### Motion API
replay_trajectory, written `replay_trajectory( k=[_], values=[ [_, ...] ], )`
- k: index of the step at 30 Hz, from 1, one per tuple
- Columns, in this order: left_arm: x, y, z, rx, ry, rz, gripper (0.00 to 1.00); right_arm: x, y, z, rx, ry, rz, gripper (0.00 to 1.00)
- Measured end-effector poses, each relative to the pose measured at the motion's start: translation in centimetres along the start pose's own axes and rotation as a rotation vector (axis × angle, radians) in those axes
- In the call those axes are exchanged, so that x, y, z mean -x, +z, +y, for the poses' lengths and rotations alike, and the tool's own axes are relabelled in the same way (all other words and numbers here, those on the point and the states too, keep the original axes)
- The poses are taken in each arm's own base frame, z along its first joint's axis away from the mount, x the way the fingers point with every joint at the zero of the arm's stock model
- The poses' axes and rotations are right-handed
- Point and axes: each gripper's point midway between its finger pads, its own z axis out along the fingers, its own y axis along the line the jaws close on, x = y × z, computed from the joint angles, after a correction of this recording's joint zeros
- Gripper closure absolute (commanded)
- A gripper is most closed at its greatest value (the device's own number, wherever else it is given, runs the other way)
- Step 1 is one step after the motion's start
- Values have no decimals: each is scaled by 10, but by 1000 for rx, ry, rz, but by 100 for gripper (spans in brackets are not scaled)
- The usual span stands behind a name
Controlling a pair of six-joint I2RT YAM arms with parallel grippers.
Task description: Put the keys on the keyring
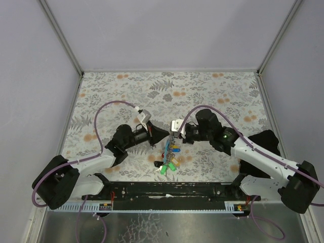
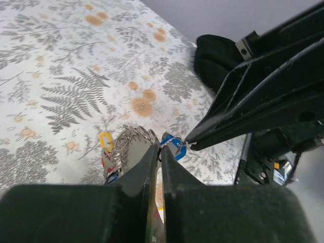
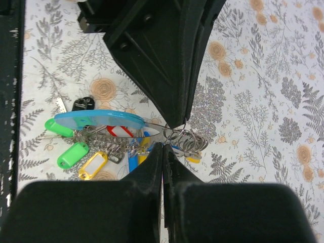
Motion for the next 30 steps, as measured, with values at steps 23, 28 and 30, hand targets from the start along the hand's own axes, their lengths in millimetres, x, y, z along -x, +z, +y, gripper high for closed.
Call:
replay_trajectory(
  k=[23,28,30],
  values=[
    [38,-47,77,516,20,-137,32,-122,-12,-93,-463,579,197,98],
    [39,-69,89,642,-35,-165,16,-177,-35,-94,-641,793,261,91],
    [39,-79,93,695,-64,-181,5,-197,-46,-91,-709,868,289,88]
  ],
)
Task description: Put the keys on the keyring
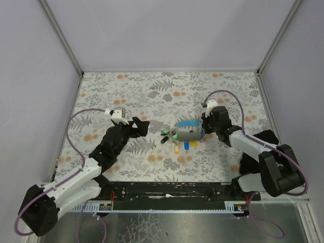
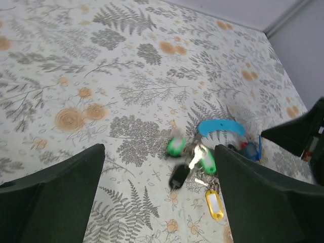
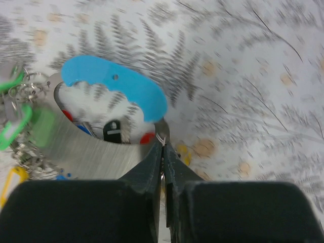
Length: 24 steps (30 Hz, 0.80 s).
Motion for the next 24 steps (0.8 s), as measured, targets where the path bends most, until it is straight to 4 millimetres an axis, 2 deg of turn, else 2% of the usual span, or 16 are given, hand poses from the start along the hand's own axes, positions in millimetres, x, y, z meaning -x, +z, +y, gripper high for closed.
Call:
replay_trajectory(
  k=[3,5,10,14,15,16,20,24],
  values=[
    [3,-8,11,66,-44,-10,0,-17,-1,-21,-82,90,31,77],
    [6,-13,15,92,-74,-21,0,-21,-4,-30,-118,128,30,70],
    [5,-24,29,181,-148,-18,0,-11,-20,-37,-156,187,-38,51],
    [10,-31,36,266,-203,6,0,1,-50,-34,-159,210,-134,42],
    [14,-33,36,284,-215,12,0,6,-57,-34,-160,210,-159,15],
    [19,-36,35,297,-225,14,0,12,-68,-34,-162,211,-192,1],
    [46,-52,28,316,-249,2,0,38,-114,-32,-168,208,-340,1],
    [72,-77,22,287,-250,-37,0,43,-155,-31,-180,208,-428,1]
  ],
)
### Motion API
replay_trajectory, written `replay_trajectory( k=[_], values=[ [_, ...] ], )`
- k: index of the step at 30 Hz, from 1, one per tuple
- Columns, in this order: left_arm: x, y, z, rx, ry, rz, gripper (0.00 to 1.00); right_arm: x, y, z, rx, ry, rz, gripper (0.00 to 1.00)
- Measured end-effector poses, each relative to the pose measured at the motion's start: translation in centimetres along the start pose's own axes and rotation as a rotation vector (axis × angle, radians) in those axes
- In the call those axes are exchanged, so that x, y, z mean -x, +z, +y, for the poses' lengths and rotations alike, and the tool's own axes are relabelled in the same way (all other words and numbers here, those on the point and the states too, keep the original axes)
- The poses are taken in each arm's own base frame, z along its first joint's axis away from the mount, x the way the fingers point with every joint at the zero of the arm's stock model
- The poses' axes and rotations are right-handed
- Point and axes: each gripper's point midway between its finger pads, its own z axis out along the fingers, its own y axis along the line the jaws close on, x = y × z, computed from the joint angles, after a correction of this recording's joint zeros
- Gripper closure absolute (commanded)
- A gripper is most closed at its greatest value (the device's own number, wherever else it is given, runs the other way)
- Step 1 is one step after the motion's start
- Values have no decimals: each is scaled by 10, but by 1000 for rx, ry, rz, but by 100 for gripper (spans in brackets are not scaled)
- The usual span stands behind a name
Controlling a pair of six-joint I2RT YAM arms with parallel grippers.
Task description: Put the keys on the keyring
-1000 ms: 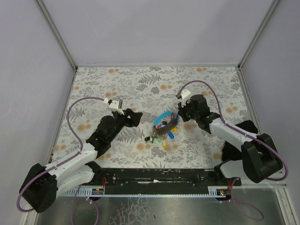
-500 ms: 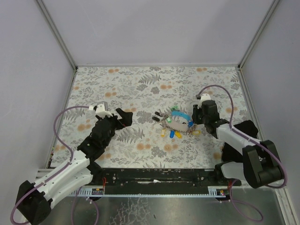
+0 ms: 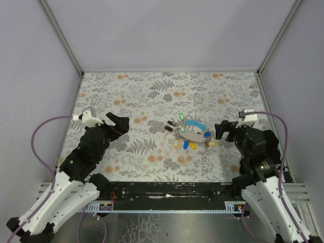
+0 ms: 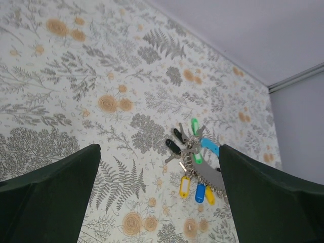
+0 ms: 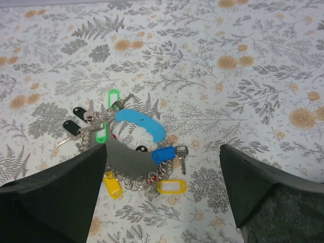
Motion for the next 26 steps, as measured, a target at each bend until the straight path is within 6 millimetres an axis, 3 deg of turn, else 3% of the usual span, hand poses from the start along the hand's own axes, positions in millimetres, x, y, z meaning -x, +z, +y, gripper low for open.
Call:
replay_trajectory(
  k=[8,11,18,26],
  values=[
    [57,-64,-7,-152,5,-158,0,25,-49,2,26,4,-81,1],
    [70,-80,-4,-187,26,-215,0,29,-63,5,52,6,-110,1],
    [76,-94,7,-207,69,-265,0,33,-80,5,68,11,-169,1],
    [75,-103,16,-216,85,-294,0,29,-82,9,94,9,-169,1]
  ],
)
